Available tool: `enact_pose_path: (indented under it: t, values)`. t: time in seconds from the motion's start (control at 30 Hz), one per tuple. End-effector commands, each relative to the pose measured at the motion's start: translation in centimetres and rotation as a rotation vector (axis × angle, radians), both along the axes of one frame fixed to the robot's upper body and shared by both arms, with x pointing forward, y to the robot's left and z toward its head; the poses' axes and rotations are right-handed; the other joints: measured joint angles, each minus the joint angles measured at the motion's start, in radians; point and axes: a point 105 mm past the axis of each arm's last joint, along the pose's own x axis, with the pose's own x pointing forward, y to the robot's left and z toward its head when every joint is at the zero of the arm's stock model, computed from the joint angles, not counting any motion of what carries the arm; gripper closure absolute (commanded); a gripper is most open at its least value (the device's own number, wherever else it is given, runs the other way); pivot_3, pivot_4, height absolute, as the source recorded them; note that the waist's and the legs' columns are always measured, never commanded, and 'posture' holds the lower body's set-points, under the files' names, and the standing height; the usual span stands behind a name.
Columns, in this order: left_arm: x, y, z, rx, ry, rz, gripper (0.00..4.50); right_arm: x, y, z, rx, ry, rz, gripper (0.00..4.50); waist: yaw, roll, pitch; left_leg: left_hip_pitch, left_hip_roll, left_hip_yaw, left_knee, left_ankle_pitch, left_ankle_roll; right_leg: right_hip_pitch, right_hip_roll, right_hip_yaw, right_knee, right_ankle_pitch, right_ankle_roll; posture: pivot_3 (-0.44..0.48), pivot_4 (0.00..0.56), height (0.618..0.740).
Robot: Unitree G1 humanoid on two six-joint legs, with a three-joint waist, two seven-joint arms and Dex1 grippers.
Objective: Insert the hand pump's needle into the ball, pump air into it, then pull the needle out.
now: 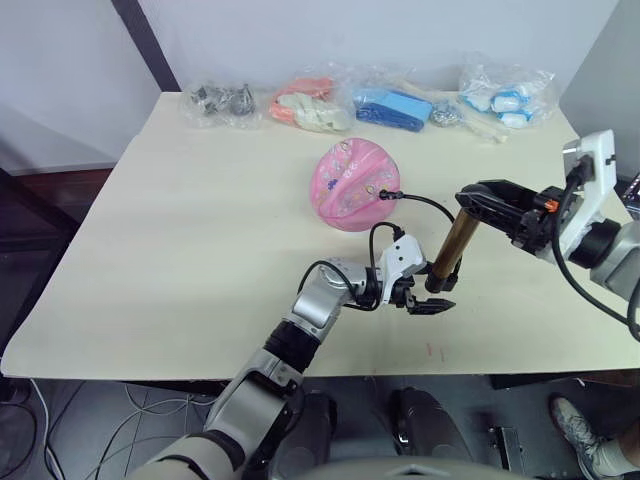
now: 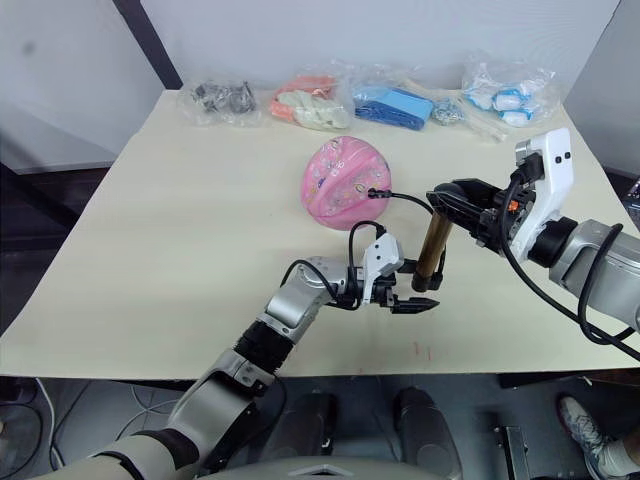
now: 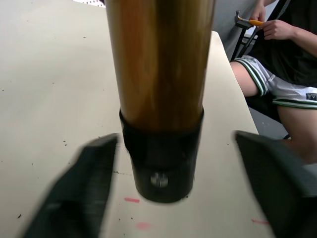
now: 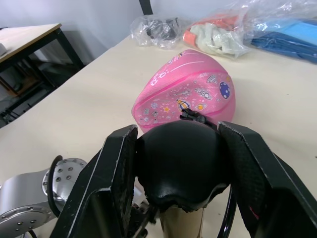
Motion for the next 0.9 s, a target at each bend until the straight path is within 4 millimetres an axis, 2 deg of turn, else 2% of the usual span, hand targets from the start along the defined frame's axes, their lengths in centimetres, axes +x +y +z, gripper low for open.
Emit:
enact_pose_path:
  t: [0.03, 0.07, 0.17, 0.43, 0.57, 0.9]
  values:
    - [0.1, -0.6, 1.1, -0.034, -0.041, -0.01, 2.67, -0.3, 0.3, 1.3, 0.006, -0.055, 0.01, 2.44, -0.001, 0.0, 0.0, 0.0, 0.0, 0.0, 0.0, 0.0, 0.0, 0.0, 0.0, 0.0, 0.0, 0.0, 0.0, 0.0, 0.15, 0.74]
    - [0.0, -0.7, 1.1, -0.031, -0.042, -0.014, 3.15, -0.3, 0.3, 1.3, 0.006, -0.056, 0.01, 2.44, -0.001, 0.0, 0.0, 0.0, 0.0, 0.0, 0.0, 0.0, 0.0, 0.0, 0.0, 0.0, 0.0, 0.0, 0.0, 0.0, 0.15, 0.74]
    - [0.0, -0.7, 1.0, -0.025, -0.046, -0.021, 3.35, -0.3, 0.3, 1.2, 0.005, -0.057, 0.01, 2.44, -0.001, 0.0, 0.0, 0.0, 0.0, 0.0, 0.0, 0.0, 0.0, 0.0, 0.0, 0.0, 0.0, 0.0, 0.0, 0.0, 0.15, 0.74]
    - [0.4, -1.2, -0.3, 0.018, -0.094, -0.038, 3.35, -0.4, 0.0, 0.4, -0.055, -0.059, 0.01, 2.44, 0.0, 0.0, 0.0, 0.0, 0.0, 0.0, 0.0, 0.0, 0.0, 0.0, 0.0, 0.0, 0.0, 0.0, 0.0, 0.0, 0.15, 0.74]
    - [1.1, -2.2, -2.1, 0.068, -0.133, -0.036, 3.35, -0.2, -0.5, -0.6, -0.106, -0.058, 0.008, 2.44, 0.001, 0.0, 0.0, 0.0, 0.0, 0.0, 0.0, 0.0, 0.0, 0.0, 0.0, 0.0, 0.0, 0.0, 0.0, 0.0, 0.15, 0.74]
    - [1.5, -3.7, -5.3, 0.146, -0.227, 0.019, 3.36, -0.3, -2.0, -4.1, -0.196, -0.01, -0.005, 2.44, 0.002, 0.0, 0.0, -0.001, -0.001, 0.0, 0.0, -0.001, 0.002, 0.0, 0.0, 0.0, -0.001, 0.0, 0.0, 0.0, 0.15, 0.74]
